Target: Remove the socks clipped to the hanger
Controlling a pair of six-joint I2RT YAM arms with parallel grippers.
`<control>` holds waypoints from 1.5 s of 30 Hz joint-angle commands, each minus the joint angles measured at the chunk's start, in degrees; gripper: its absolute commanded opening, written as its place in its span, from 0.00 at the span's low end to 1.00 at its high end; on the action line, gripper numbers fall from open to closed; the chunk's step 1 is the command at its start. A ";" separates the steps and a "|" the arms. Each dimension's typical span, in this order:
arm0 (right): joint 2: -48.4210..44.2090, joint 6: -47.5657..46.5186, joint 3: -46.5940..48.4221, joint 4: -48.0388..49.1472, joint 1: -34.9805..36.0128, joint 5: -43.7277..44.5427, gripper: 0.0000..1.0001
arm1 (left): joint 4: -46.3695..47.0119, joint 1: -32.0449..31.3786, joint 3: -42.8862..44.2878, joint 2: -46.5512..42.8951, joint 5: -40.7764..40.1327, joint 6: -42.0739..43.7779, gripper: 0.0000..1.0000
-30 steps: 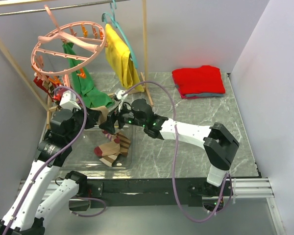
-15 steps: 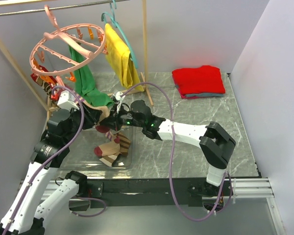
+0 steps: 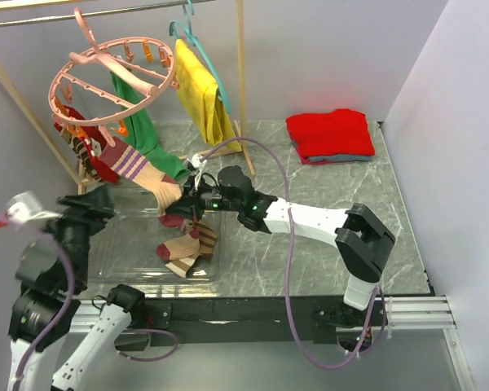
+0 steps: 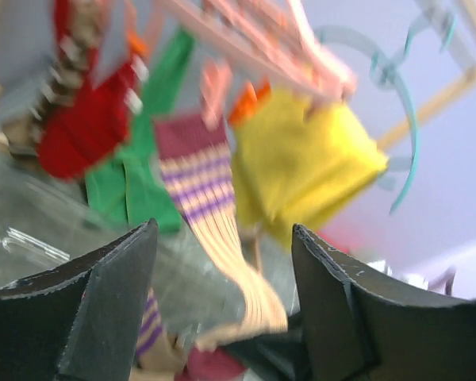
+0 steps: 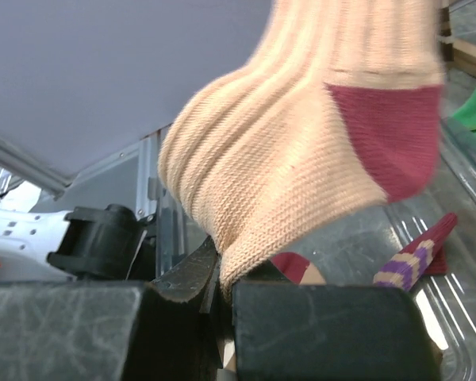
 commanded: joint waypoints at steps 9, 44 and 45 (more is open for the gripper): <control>-8.94 -3.86 3.59 -11.24 0.18 -8.48 0.00 | 5.14 -0.14 7.97 7.66 -3.45 2.98 0.81; -18.79 -5.45 0.69 -16.35 -7.20 -14.54 0.00 | 12.10 19.37 18.17 34.47 28.03 2.54 0.76; -18.88 -4.75 0.61 -16.00 -7.46 -15.15 0.00 | 13.15 19.72 16.94 34.20 28.20 2.46 0.77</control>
